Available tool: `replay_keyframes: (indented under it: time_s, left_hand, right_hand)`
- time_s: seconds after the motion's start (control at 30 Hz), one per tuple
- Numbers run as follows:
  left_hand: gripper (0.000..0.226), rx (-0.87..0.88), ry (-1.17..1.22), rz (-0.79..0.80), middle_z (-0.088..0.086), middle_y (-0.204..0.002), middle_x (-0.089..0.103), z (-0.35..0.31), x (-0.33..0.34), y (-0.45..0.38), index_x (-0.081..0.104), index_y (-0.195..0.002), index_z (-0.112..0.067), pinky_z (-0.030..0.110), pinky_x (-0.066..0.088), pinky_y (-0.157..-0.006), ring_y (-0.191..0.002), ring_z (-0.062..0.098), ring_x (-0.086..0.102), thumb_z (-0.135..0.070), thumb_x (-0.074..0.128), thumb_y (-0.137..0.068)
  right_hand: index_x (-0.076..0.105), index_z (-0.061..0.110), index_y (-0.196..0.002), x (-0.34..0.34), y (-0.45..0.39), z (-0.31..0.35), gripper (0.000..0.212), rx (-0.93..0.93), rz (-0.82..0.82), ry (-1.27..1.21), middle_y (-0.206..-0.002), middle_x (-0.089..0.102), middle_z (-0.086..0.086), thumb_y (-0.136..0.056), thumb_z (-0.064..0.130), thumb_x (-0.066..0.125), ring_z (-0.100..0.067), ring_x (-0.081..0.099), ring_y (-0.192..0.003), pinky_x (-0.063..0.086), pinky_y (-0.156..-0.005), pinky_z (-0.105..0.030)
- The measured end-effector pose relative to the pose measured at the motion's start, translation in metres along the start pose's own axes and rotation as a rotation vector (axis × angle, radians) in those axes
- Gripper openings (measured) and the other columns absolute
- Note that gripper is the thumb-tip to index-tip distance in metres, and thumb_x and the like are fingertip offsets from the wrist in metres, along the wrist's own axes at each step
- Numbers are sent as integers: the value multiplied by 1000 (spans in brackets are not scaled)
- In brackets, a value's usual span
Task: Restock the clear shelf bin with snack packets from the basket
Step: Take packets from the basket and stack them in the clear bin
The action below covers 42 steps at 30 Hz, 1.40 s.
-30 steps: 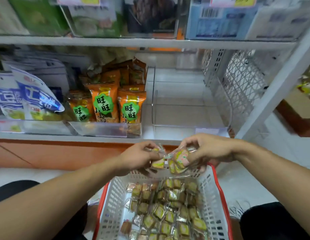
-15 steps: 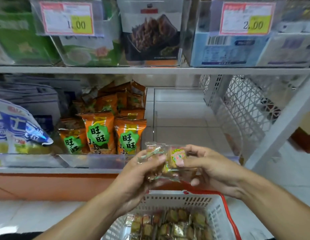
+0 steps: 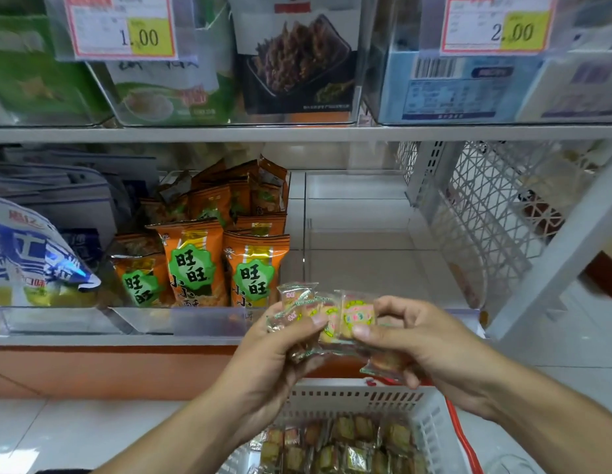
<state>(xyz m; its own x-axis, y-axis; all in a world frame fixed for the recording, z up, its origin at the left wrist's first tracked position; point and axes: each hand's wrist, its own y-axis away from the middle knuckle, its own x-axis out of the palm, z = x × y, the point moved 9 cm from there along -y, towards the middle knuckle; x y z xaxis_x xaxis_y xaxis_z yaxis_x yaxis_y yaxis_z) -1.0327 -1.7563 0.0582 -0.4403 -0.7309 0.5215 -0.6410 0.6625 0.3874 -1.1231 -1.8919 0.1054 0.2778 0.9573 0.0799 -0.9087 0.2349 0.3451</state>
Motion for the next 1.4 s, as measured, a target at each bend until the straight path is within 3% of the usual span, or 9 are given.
replay_keyframes:
  time_s: [0.2,0.43,0.6,0.7,0.8,0.93,1.03,1.17,1.4]
  left_hand:
    - [102,42,-75,18,19,-113,76,8,8,5,53,-137,-15,31,61,-70,-95,32,77,-19,103,-49]
    - [97,45,-75,-27,18,-113,76,8,4,3,58,-131,-18,38,63,-74,-98,34,76,-20,102,-44]
    - [100,13,-47,-22,22,-112,76,9,4,7,59,-127,-12,39,63,-74,-99,36,76,-20,105,-39]
    - [104,-1,-11,3,22,-111,76,15,13,11,59,-125,-10,37,63,-73,-97,35,76,-20,106,-33]
    - [97,4,46,43,24,-115,74,17,24,16,59,-128,-7,38,63,-75,-102,36,74,-19,103,-43]
    - [87,9,105,75,27,-111,73,12,27,16,53,-135,3,37,63,-71,-93,34,76,-13,93,-59]
    - [81,34,122,79,27,-113,73,6,27,13,56,-131,5,38,63,-74,-97,33,75,-14,90,-59]
    - [83,50,98,50,24,-117,73,7,26,13,56,-133,-3,40,63,-77,-104,35,74,-13,89,-58]
    - [85,128,16,-52,18,-114,75,2,13,12,56,-135,-12,38,64,-78,-102,34,75,-13,95,-59]
  right_hand:
    - [70,27,-85,4,0,-12,30,23,-44,24,-81,75,0,-63,33,89,-21,67,-67,37,-35,-20]
    - [68,13,-118,-5,3,-6,43,112,73,-74,-112,74,-15,-80,-4,77,-34,68,-89,61,-55,-27]
    - [65,45,-120,-43,30,53,40,-452,-382,474,-114,73,18,-91,18,72,-7,75,-89,58,-78,-22]
    - [65,38,-103,-13,46,64,25,-705,-299,523,-122,68,27,-86,22,74,0,63,-119,50,-94,-14]
    - [69,35,-94,12,55,60,33,-866,-271,708,-132,63,22,-80,8,82,-6,53,-133,46,-104,-23]
    - [75,39,-99,12,40,40,21,-645,-157,509,-146,49,24,-80,42,81,-6,52,-135,49,-102,-48]
    - [75,35,-112,14,31,28,31,-542,-48,307,-150,46,25,-86,52,72,-4,54,-132,53,-101,-35]
    - [63,32,-126,9,24,22,41,-438,-42,114,-139,61,15,-90,17,73,-7,59,-126,53,-92,-19]
    - [72,27,-113,-16,19,11,47,-221,-221,-63,-108,75,-2,-82,-8,73,-8,73,-84,56,-70,-18]
